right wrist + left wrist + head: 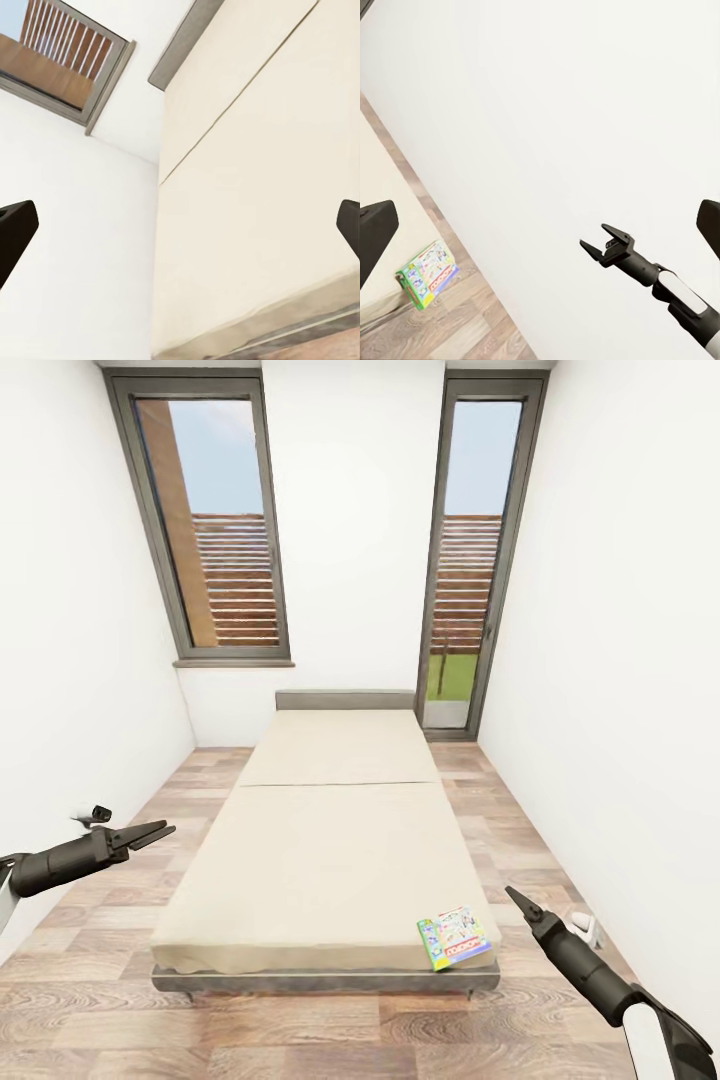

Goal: Put all the toys in the child's room - the three board games (two on the bed and one on the table), the two jigsaw puzzles on the table, and the tennis ball on the table - inside the toy box on the table in the child's room.

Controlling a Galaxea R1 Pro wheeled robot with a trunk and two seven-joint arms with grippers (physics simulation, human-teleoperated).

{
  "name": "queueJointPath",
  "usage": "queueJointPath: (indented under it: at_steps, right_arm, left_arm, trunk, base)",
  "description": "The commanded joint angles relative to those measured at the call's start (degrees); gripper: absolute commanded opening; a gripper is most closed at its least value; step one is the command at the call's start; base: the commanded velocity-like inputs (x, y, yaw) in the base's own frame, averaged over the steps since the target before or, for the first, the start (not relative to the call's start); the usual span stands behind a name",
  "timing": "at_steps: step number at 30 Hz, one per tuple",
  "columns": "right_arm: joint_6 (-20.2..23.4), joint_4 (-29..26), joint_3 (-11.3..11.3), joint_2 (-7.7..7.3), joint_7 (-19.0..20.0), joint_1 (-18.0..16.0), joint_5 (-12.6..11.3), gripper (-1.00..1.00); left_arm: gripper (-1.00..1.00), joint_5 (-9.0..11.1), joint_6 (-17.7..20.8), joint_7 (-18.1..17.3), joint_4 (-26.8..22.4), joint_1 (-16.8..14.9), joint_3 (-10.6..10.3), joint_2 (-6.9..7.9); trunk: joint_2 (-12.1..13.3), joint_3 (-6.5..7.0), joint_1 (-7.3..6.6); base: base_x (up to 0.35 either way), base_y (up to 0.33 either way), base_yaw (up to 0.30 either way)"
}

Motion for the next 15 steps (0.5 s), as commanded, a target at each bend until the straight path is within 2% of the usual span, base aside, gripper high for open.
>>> queueJointPath:
  at_steps: [1, 15]
  right_arm:
    - [0.4, 0.0, -0.2, 0.06, 0.1, -0.1, -0.2, 1.00]
    - [0.3, 0.0, -0.2, 0.14, -0.1, -0.1, -0.3, 1.00]
  left_arm:
    - [1.00, 0.0, 0.6, -0.2, 0.0, -0.1, 0.0, 0.01]
    - [1.00, 0.0, 0.6, -0.2, 0.0, -0.1, 0.0, 0.01]
  trunk:
    - [-0.1, -0.13, 0.03]
    - [-0.1, -0.13, 0.03]
  base:
    - [-0.006, -0.001, 0.000]
    - [-0.056, 0.000, 0.000]
